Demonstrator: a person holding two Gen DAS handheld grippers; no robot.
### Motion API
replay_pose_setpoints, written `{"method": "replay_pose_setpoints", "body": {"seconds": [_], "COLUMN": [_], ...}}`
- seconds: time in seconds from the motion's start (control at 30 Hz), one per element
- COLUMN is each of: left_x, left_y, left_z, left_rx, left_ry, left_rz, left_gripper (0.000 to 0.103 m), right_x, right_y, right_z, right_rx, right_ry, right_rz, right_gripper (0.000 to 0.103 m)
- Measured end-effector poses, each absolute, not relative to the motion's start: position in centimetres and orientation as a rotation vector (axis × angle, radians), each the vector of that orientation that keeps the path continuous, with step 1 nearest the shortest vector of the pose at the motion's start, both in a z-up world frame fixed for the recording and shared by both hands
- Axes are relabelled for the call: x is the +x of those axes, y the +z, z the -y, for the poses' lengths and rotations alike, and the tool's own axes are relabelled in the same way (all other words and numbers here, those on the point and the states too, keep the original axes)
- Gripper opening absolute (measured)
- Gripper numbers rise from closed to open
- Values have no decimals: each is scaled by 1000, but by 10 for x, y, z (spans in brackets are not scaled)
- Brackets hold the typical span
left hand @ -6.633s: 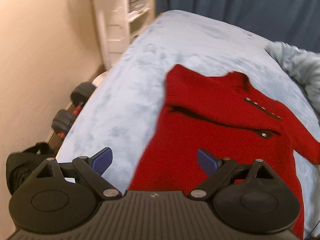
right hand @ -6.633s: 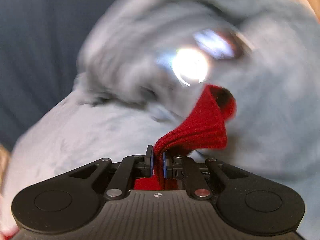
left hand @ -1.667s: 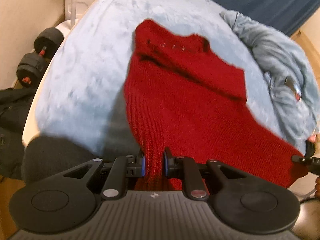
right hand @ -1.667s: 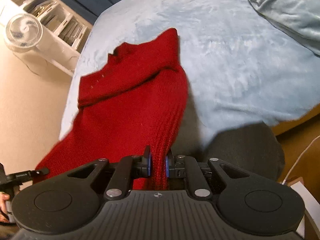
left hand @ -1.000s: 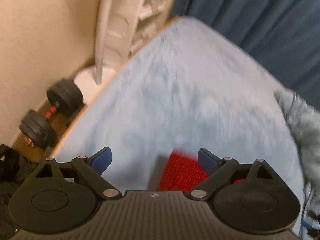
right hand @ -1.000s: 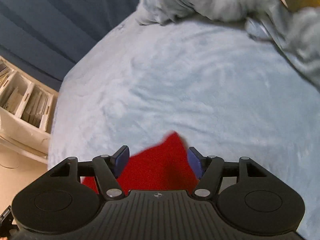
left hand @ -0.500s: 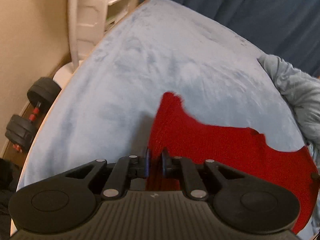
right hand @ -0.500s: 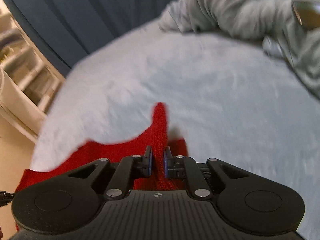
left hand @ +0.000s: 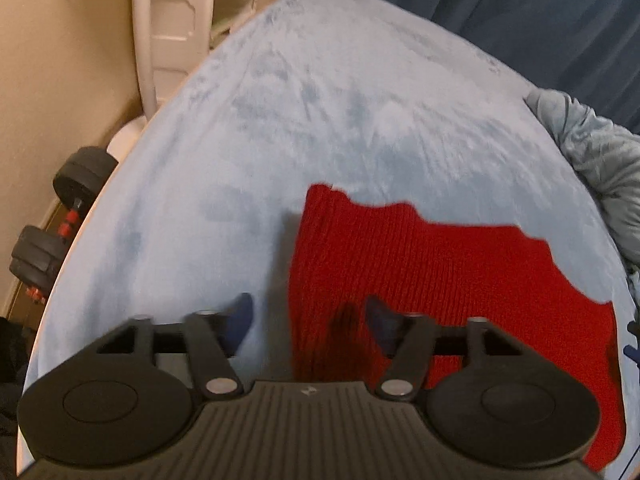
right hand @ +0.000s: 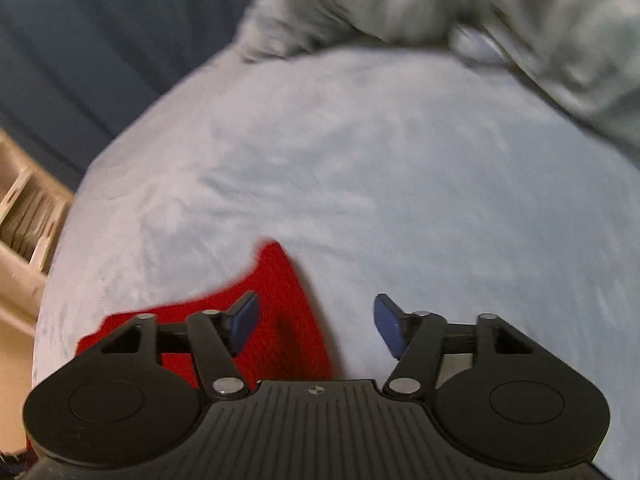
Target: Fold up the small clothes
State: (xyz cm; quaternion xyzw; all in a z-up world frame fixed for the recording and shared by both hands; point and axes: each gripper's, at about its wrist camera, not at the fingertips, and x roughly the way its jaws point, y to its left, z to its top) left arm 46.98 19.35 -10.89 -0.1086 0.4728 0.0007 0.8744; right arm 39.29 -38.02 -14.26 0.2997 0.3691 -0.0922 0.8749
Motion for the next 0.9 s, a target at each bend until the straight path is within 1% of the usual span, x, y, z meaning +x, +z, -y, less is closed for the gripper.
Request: {"method": "replay_pose_setpoints", "body": {"seconds": [0.07,0.1,0.13,0.17,0.2,0.23,0.27,0.3,0.33,0.37,0.4,0.43,0.47,0.5,0.57,0.63,0.67,0.73,0.77,0.8,0.83,0.87,0.9], "left_x": [477,482,486,491,494,495,493,490,483,475,466,453,440,422,388,362,355,345,343,341,342,344,343], "left_y": [-111,-114,-118,-122,-128,-131,-133,-132,-127,-121,-116,-110,-106,-102,-103,-111,-117,-130,-136,-137,-137,-132,-123], "left_z": [-185,-181,-181,-184,-192,-199,-205,-207,-209,-211,-215,-219,-223,-227,-233,-231,-228,-220,-214,-209,-203,-197,-194], "left_rx": [-211,-199,-189,-199,-247,-290,-328,-329,-316,-308,-312,-321,-323,-328,-362,-371,-366,-371,-368,-347,-327,-299,-266], "left_ry": [14,21,27,29,53,62,60,59,59,47,19,-20,-46,-68,-128,-179,-185,-209,-220,-207,-212,-204,-204], "left_rz": [-989,-989,-986,-1002,-1011,-1018,-1021,-1015,-1005,-1006,-1013,-1015,-1011,-1009,-1017,-1050,-1069,-1109,-1125,-1118,-1117,-1127,-1111], "left_gripper": [76,53,23,14,15,15,21,35,42,58,71,74,78,82,85,85,85,85,83,63,43,30,20], "right_x": [416,423,433,434,438,438,433,428,419,408,394,378,358,346,307,272,259,237,230,225,224,227,228], "right_y": [-143,-145,-148,-150,-153,-159,-165,-169,-165,-158,-151,-144,-135,-128,-123,-126,-130,-142,-148,-151,-150,-148,-143], "right_z": [369,365,361,360,367,372,378,381,384,387,391,395,398,393,387,377,372,363,358,351,345,341,343], "right_rx": [578,558,505,460,462,496,534,554,570,603,658,715,749,751,736,729,731,771,792,786,735,690,706], "right_ry": [-165,-155,-186,-245,-273,-291,-286,-268,-252,-240,-218,-181,-139,-114,-61,-56,-66,-103,-104,-98,-119,-133,-144], "right_rz": [-810,-821,-856,-852,-844,-864,-881,-881,-863,-838,-814,-792,-787,-794,-813,-853,-874,-900,-906,-899,-888,-898,-897], "right_gripper": [66,47,9,8,7,7,7,9,16,22,32,36,37,41,50,68,70,70,69,53,15,15,15]}}
